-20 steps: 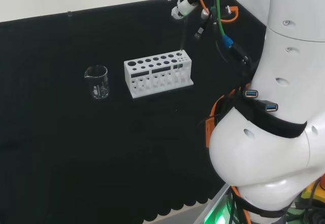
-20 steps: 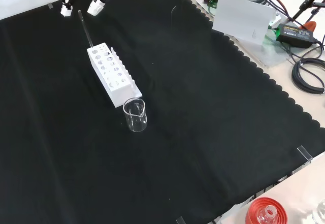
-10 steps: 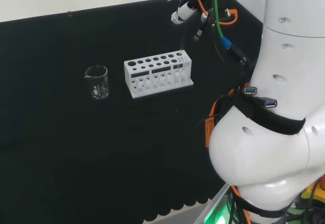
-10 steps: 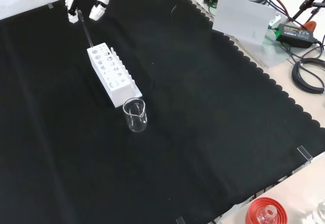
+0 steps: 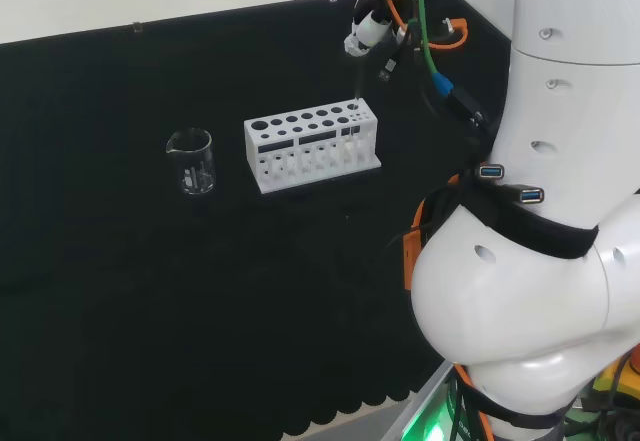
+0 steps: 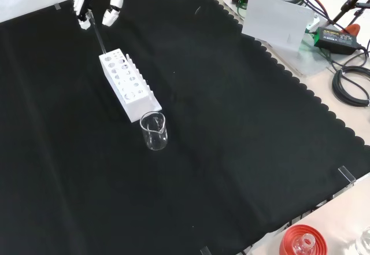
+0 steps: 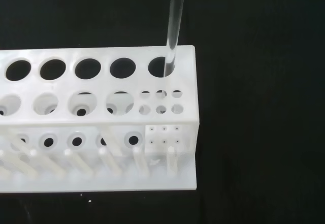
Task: Take the glass rod from the white test tube rack.
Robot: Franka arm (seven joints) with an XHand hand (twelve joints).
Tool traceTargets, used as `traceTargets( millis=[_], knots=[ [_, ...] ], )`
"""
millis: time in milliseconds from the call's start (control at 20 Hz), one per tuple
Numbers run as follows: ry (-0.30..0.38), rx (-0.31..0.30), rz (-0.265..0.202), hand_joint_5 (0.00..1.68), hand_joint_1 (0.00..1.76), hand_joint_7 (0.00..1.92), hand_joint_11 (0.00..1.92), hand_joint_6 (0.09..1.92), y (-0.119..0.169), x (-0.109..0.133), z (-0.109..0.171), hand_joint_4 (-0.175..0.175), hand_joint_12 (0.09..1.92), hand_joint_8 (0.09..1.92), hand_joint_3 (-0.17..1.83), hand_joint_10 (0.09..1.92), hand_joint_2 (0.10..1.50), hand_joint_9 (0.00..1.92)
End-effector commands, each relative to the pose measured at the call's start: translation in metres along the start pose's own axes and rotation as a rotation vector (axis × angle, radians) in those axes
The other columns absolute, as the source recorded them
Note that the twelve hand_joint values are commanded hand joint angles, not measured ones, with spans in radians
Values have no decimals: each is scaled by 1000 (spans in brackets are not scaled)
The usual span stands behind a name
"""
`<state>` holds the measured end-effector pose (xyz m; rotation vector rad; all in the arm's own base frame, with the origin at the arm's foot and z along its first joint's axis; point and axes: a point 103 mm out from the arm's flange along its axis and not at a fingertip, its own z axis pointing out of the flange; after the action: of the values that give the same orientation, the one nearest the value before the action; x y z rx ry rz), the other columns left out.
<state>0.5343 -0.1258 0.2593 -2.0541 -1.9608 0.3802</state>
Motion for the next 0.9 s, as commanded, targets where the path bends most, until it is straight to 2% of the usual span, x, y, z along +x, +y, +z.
traceTargets(
  millis=[50, 450, 900],
  knots=[
    [1, 8, -12, 566, 836, 540, 772, 739, 6, 2, 1, -22, 1264, 761, 525, 776, 842, 770],
    [-6, 10, -50, 631, 953, 603, 915, 789, 15, 7, 3, -42, 1189, 764, 639, 699, 795, 902],
    [-32, 17, -16, 666, 964, 639, 970, 805, 10, -3, 3, -40, 1188, 760, 673, 682, 779, 908]
  ],
)
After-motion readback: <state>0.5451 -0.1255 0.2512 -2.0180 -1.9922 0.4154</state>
